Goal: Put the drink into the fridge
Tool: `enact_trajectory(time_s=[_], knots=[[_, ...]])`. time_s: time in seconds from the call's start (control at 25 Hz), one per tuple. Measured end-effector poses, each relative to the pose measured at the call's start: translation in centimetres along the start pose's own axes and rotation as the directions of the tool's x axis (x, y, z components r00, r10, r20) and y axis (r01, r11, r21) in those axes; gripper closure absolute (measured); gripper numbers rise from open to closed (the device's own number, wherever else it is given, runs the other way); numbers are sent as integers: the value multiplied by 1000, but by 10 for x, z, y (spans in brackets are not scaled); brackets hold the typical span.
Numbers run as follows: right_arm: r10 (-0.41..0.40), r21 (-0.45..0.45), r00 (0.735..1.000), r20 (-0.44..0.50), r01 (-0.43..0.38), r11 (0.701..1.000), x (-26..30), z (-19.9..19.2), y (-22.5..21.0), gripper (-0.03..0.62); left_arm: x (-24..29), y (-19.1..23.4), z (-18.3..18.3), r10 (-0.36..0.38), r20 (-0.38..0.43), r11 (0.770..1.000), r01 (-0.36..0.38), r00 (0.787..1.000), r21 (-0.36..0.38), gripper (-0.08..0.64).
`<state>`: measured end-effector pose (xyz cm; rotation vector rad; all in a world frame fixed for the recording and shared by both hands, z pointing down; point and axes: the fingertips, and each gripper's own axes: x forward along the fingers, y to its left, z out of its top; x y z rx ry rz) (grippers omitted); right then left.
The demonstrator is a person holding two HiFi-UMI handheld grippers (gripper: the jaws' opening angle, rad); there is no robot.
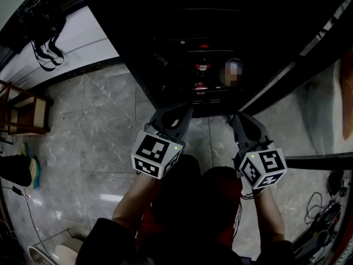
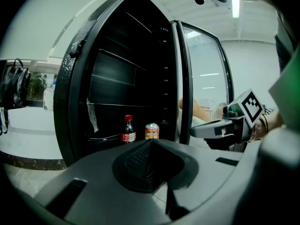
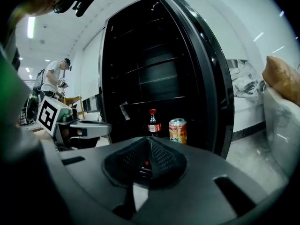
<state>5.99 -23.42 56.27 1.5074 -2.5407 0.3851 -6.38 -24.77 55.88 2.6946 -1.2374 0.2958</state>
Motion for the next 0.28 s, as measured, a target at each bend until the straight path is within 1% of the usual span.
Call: enact_trajectory(time_s=[0.12,0.28], knots=[[0,7,1000,4,0,1000,-1,-2,-3,574,-2,3,-2,6,9,1000,-6,1000,-17,549],[-3,14,1000,10,3,1000,-2,-6,-7,574,-4,6,-9,-3,4,999,3,1000,-44,549]])
